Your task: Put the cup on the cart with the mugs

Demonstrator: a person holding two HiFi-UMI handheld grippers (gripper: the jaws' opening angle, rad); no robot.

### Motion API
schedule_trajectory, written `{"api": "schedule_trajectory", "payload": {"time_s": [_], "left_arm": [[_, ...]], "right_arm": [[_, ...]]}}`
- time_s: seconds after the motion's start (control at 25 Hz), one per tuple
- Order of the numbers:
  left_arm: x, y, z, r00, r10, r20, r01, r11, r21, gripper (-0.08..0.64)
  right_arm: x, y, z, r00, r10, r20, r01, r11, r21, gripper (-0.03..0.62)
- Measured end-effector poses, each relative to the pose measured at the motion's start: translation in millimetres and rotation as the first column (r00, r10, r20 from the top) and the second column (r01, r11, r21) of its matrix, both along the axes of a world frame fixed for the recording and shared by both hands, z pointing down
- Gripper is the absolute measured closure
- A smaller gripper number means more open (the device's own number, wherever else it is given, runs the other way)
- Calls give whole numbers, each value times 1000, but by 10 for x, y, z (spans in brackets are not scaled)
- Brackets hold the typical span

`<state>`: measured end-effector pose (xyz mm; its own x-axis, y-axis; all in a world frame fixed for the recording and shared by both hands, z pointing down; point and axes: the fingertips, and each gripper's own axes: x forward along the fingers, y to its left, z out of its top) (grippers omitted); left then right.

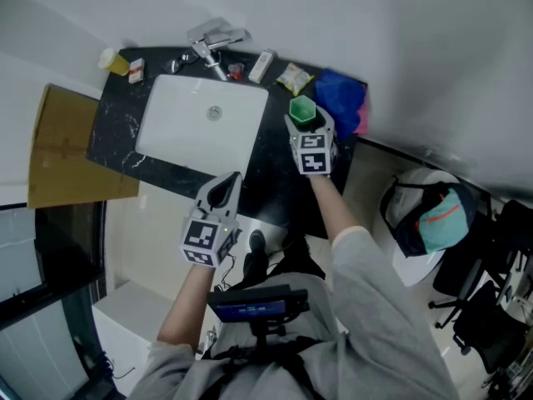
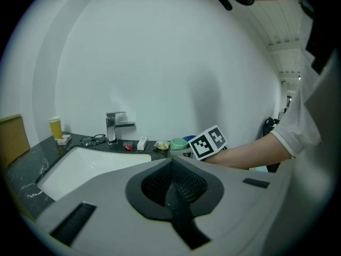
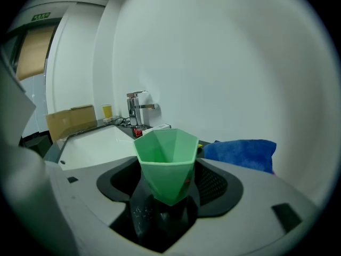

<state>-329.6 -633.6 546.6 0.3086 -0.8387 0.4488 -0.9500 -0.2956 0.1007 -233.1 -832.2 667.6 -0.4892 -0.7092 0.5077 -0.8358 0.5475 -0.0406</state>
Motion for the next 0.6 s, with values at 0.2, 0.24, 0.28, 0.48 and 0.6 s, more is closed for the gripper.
{"api": "schedule_trajectory", "payload": {"time_s": [0.2, 0.24, 0.28, 0.48, 0.6], "left_arm": [[-13, 27, -1, 1000, -1, -1, 1, 1000, -1, 560], [-13, 37, -12, 1000, -3, -2, 3, 1000, -3, 560], [-14, 43, -30, 1000, -7, -5, 7, 1000, -5, 560], [-42, 101, -52, 1000, 19, -8, -19, 1000, 17, 560], [-66, 170, -102, 999, 31, -11, -31, 999, 28, 560]], "right_arm": [[-2, 17, -97, 1000, -2, 7, 2, 1000, 16, 268], [-9, 37, -136, 1000, -9, 7, 9, 1000, 22, 268], [-15, 61, -177, 1000, -18, 9, 17, 999, 28, 268], [14, 238, -412, 999, -43, 23, 41, 998, 50, 268], [59, 415, -571, 998, -55, 18, 53, 996, 66, 268]]}}
